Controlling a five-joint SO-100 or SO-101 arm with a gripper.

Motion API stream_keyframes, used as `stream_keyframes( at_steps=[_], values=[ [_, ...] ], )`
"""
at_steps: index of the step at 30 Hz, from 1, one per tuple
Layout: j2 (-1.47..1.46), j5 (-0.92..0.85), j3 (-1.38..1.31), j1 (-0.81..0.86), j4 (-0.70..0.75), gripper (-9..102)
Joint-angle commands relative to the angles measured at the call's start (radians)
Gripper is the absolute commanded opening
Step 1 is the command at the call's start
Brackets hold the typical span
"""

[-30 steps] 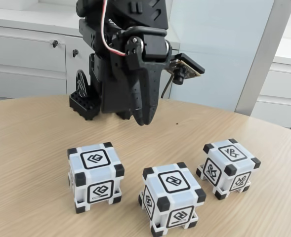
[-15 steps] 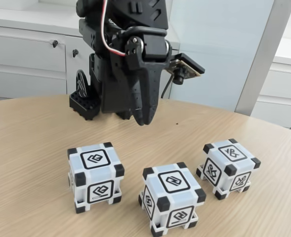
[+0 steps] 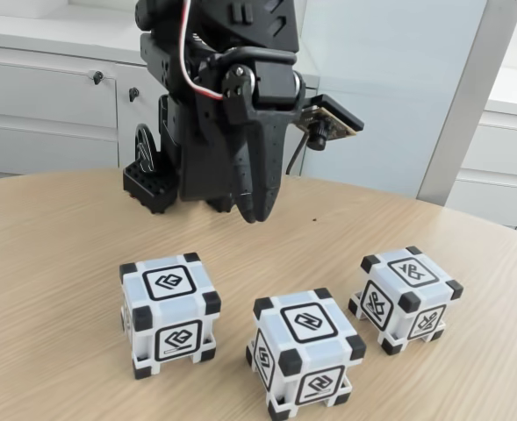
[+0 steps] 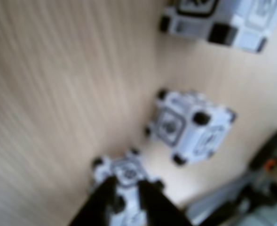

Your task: Stack cubes from left to right.

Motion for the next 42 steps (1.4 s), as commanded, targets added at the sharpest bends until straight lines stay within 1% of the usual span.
stream_keyframes(
  at_steps=[1,8,12,17,22,25,27,28,29,32,36,39,42],
  values=[
    [0.002,-0.002,-0.005,0.006,0.008,0],
    [-0.084,0.046,-0.021,0.006,0.009,0],
    [-0.19,0.083,-0.103,0.006,0.011,0],
    [-0.345,0.112,-0.314,-0.008,0.011,0],
    [-0.506,0.14,-0.595,-0.011,0.011,0],
    [-0.64,0.186,-0.738,-0.012,0.011,0],
    [-0.733,0.21,-0.807,-0.014,0.011,4],
    [-0.775,0.224,-0.838,-0.015,0.011,7],
    [-0.813,0.241,-0.864,-0.015,0.011,13],
    [-0.916,0.247,-0.919,-0.021,0.011,21],
    [-1.052,0.258,-0.942,-0.144,0.009,26],
    [-1.134,0.374,-0.942,-0.236,0.009,30],
    [-1.207,0.574,-0.942,-0.298,-0.005,30]
  ],
)
